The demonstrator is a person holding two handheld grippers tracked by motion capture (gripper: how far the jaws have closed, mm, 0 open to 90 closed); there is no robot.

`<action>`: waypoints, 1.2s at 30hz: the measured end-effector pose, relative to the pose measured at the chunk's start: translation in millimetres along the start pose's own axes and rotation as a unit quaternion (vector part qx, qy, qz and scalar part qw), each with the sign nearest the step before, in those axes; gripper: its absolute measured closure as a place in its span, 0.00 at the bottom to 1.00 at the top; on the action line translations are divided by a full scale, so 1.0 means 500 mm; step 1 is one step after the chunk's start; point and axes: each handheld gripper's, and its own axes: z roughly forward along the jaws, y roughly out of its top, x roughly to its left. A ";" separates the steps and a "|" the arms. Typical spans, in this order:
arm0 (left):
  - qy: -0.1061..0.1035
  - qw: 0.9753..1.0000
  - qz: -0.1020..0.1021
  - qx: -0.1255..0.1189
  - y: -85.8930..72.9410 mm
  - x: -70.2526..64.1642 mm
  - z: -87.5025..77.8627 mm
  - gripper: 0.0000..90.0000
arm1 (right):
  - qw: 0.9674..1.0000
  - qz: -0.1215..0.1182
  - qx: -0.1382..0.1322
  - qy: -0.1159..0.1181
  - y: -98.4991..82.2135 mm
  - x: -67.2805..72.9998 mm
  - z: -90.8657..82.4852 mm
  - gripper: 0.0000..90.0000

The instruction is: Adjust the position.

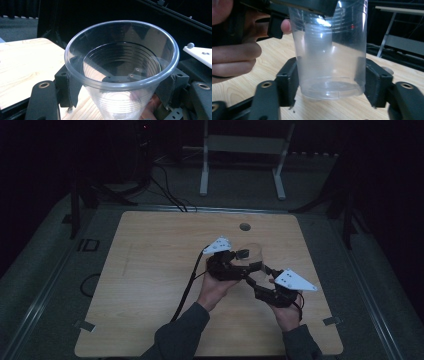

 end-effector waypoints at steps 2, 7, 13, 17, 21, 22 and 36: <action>0.002 1.000 0.004 0.003 0.000 0.000 -0.001 0.34 | 1.000 0.003 0.010 0.006 0.001 -0.003 0.001 0.36; 0.005 1.000 0.009 0.013 -0.002 0.001 -0.002 0.34 | 0.999 0.002 0.030 0.018 0.006 -0.011 -0.003 0.32; 0.012 0.999 0.020 0.025 -0.005 0.000 0.001 0.34 | 0.998 -0.006 0.049 0.032 0.018 -0.017 -0.007 0.32; 0.020 0.999 0.030 0.038 -0.008 -0.001 0.003 0.34 | 0.995 -0.002 0.081 0.059 0.024 -0.026 0.000 0.30; 0.024 0.998 0.033 0.042 -0.009 0.000 0.003 0.34 | 0.994 -0.005 0.093 0.062 0.026 -0.029 0.002 0.30; 0.025 0.998 0.034 0.044 -0.009 0.000 0.003 0.34 | 0.993 -0.006 0.095 0.064 0.026 -0.029 0.003 0.30; 0.042 0.996 0.057 0.062 -0.015 -0.005 0.008 0.34 | 0.989 -0.013 0.119 0.085 0.032 -0.031 0.010 0.31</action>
